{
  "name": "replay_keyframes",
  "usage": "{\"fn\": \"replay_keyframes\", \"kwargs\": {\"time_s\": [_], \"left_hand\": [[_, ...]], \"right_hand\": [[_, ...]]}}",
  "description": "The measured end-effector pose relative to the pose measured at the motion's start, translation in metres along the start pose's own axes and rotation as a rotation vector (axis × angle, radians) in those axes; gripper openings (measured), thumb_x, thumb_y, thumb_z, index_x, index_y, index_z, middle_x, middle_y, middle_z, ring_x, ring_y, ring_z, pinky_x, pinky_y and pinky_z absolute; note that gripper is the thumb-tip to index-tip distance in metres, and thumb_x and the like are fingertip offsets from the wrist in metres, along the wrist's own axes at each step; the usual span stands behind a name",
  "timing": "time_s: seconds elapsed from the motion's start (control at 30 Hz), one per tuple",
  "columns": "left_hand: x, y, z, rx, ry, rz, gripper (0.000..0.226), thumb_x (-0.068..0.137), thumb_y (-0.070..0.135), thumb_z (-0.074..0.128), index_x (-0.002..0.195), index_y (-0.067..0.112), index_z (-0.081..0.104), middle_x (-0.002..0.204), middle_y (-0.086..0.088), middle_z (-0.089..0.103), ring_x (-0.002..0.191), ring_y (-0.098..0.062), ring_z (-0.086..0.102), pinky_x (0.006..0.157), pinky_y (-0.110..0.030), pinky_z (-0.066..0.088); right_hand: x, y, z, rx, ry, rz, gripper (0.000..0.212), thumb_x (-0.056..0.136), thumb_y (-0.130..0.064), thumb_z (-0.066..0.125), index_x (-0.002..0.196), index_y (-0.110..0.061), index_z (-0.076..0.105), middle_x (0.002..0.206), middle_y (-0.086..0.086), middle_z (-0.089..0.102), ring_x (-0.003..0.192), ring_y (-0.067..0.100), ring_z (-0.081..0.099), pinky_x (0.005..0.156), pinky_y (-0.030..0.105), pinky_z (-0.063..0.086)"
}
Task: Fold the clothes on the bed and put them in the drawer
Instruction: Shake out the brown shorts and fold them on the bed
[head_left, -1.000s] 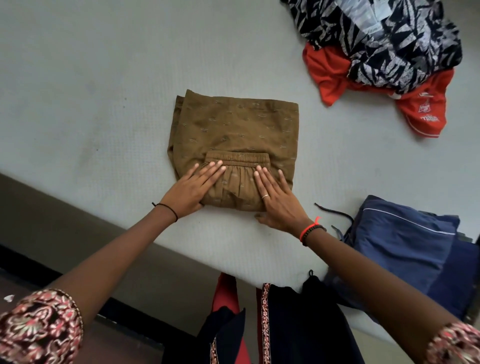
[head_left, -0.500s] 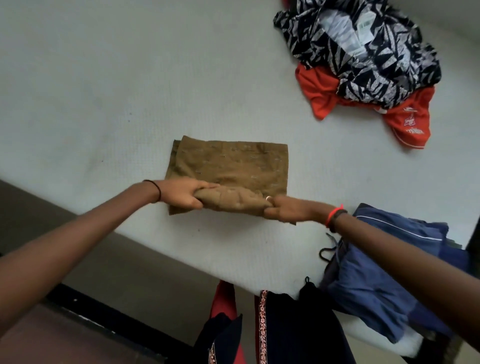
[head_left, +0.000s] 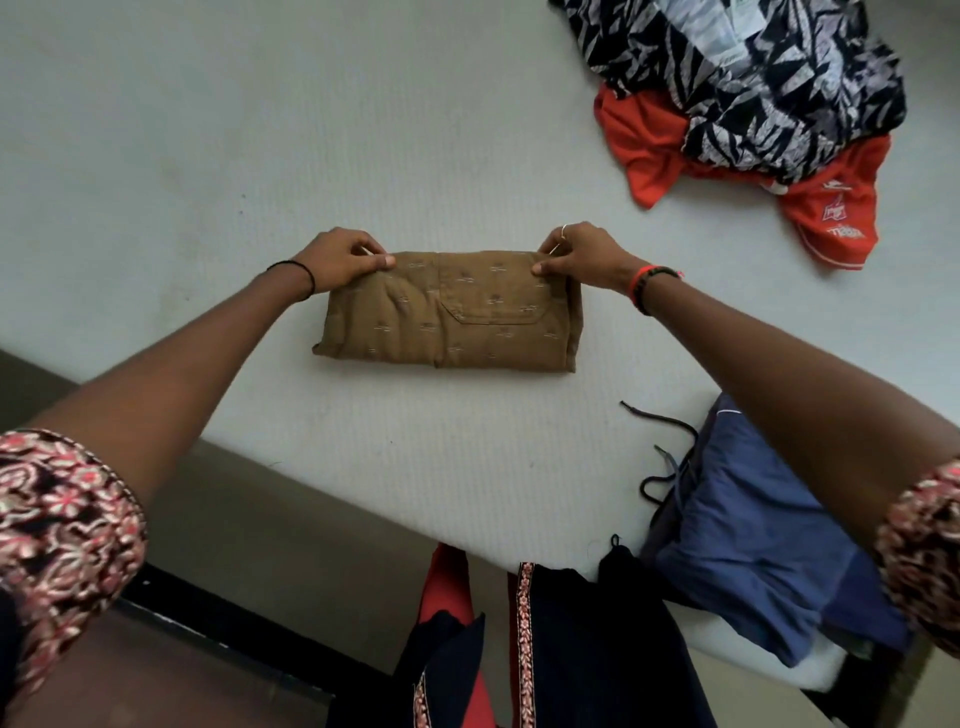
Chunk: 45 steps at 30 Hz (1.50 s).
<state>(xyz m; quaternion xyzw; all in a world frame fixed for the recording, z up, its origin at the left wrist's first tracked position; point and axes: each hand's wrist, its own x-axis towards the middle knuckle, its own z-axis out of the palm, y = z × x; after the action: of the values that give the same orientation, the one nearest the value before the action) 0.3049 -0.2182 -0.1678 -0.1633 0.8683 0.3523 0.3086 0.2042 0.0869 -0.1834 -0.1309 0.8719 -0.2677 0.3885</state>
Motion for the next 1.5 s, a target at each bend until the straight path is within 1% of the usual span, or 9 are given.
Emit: {"fn": "replay_keyframes", "kwargs": {"time_s": [0.1,0.17,0.3,0.4,0.47,0.57,0.73,1.1,1.5], "left_hand": [[-0.002,-0.007,0.019,-0.047,0.197,-0.015,0.037,0.092,0.034,0.058,0.118,0.008,0.060,0.122,-0.013,0.057,0.111,-0.023,0.055,0.090,-0.029,0.043],[-0.015,-0.012,0.034,-0.144,0.535,-0.022,0.031,0.092,0.026,0.059,0.113,0.003,0.059,0.115,-0.016,0.055,0.104,-0.024,0.056,0.091,-0.030,0.044],[-0.063,-0.003,0.084,-0.833,1.147,-0.373,0.018,0.091,0.014,0.056,0.075,0.011,0.049,0.074,-0.001,0.047,0.065,-0.010,0.045,0.062,-0.018,0.041],[-0.095,0.006,0.145,-1.270,0.910,-0.740,0.035,0.093,0.030,0.055,0.064,0.014,0.047,0.064,-0.002,0.044,0.057,-0.012,0.040,0.057,-0.028,0.035],[-0.110,0.019,0.174,-1.478,0.687,-0.813,0.035,0.093,0.041,0.054,0.101,0.007,0.061,0.094,-0.005,0.055,0.086,-0.016,0.055,0.076,-0.029,0.043],[-0.107,0.038,0.184,-1.572,0.547,-0.611,0.053,0.094,0.041,0.052,0.136,0.009,0.045,0.132,-0.007,0.052,0.126,-0.018,0.048,0.100,-0.030,0.040],[-0.071,0.046,0.163,-1.770,0.512,-0.494,0.047,0.087,0.038,0.065,0.127,0.019,0.050,0.133,-0.004,0.055,0.119,-0.020,0.054,0.098,-0.034,0.047],[-0.070,0.050,0.130,-1.697,0.360,-0.350,0.038,0.088,0.030,0.059,0.125,0.019,0.058,0.117,-0.005,0.068,0.106,-0.024,0.065,0.080,-0.038,0.056],[-0.068,0.134,0.129,-1.148,-0.038,-0.250,0.045,0.077,0.028,0.069,0.119,0.014,0.063,0.112,-0.006,0.070,0.105,-0.024,0.065,0.081,-0.034,0.055]], "right_hand": [[0.004,0.004,0.011,-0.096,0.090,-0.032,0.034,0.083,-0.022,0.069,0.114,-0.010,0.061,0.113,0.013,0.061,0.107,0.026,0.056,0.084,0.026,0.040],[0.002,0.004,0.014,-0.123,0.119,-0.084,0.037,0.085,-0.031,0.066,0.117,-0.013,0.059,0.117,0.013,0.058,0.112,0.027,0.052,0.092,0.032,0.039],[0.003,0.000,0.011,-0.091,-0.006,-0.057,0.066,0.077,-0.059,0.066,0.122,-0.013,0.055,0.121,0.009,0.055,0.112,0.023,0.052,0.095,0.038,0.045],[0.009,-0.006,0.007,-0.135,-0.059,-0.047,0.073,0.068,-0.064,0.071,0.117,-0.013,0.055,0.116,0.006,0.058,0.107,0.022,0.055,0.091,0.037,0.048],[0.013,-0.010,0.004,-0.104,-0.129,-0.008,0.070,0.069,-0.059,0.074,0.117,-0.013,0.052,0.110,0.004,0.060,0.100,0.021,0.057,0.086,0.034,0.048],[0.018,-0.016,0.002,-0.118,-0.203,0.036,0.069,0.069,-0.059,0.074,0.117,-0.016,0.050,0.109,0.002,0.057,0.098,0.020,0.054,0.082,0.031,0.044],[0.018,-0.012,0.005,-0.107,-0.238,0.073,0.070,0.070,-0.057,0.074,0.119,-0.012,0.053,0.108,0.000,0.053,0.099,0.019,0.051,0.082,0.029,0.040],[-0.052,0.018,0.065,0.533,-0.401,0.264,0.051,0.068,-0.048,0.080,0.104,-0.014,0.069,0.101,0.000,0.073,0.094,0.017,0.069,0.093,0.035,0.053],[-0.213,0.042,0.089,1.541,-0.166,0.356,0.032,0.084,-0.012,0.067,0.115,-0.012,0.059,0.108,0.005,0.071,0.098,0.019,0.068,0.084,0.028,0.055]]}}
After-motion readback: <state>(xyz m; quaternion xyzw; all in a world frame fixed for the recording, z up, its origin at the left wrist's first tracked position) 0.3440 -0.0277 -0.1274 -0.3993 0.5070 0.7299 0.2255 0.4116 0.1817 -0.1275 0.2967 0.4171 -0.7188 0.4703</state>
